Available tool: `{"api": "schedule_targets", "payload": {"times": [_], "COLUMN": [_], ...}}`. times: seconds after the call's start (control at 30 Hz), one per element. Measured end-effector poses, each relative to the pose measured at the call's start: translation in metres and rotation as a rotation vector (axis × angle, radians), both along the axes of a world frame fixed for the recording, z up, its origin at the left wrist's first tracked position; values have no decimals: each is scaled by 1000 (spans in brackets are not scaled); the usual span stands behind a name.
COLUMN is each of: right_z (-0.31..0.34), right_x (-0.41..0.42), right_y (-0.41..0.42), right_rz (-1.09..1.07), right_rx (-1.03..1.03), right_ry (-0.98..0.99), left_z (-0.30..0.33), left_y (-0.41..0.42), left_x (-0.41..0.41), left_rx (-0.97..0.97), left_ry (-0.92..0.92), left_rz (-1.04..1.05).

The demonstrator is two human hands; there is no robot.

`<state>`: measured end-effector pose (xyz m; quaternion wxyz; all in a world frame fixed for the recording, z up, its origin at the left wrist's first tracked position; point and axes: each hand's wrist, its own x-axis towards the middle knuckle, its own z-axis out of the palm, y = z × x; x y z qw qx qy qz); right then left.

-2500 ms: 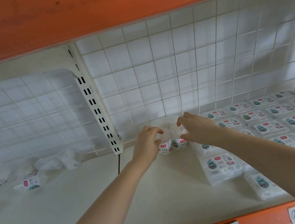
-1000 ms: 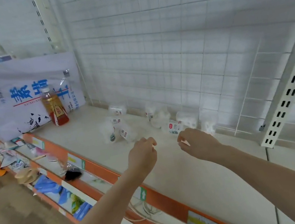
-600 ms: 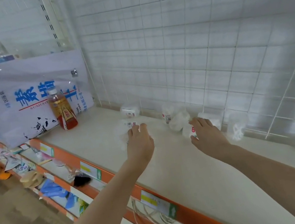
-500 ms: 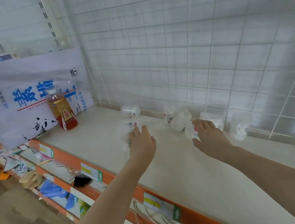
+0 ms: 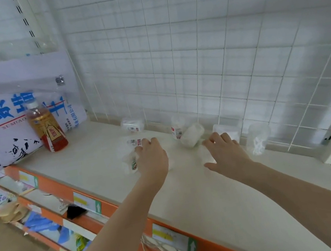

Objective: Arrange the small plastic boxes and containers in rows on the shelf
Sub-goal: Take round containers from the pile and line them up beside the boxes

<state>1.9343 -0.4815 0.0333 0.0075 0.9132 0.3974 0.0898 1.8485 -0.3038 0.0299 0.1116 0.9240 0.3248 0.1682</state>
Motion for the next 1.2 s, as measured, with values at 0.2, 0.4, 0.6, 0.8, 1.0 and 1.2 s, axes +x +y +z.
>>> {"api": "schedule_targets", "payload": {"times": [0.2,0.4,0.6,0.8,1.0,1.2], "right_z": [5,10,22,30,38,45], "right_x": [-4,-16,-17,-17,-19,-25], "right_y": [-19,-60,-112,-185,-255,-314], "right_rz": [-16,-155,-315,-236,-270,-329], "right_rx": [49,212,713,938,933,892], "right_ry": [123,376,877,1161,1089,1030], "left_z": [2,-1,12,20,30,38], "left_y": [-19,-60,-123,-173,-223,-276], "left_x": [10,6,6,8,13,24], "left_rx": [-305,-398,-837,-1027,-1158,-1065], "left_ry": [79,73,-159,-159,-171,-57], "left_rz": [6,-130,-438,-654,-735,-796]}}
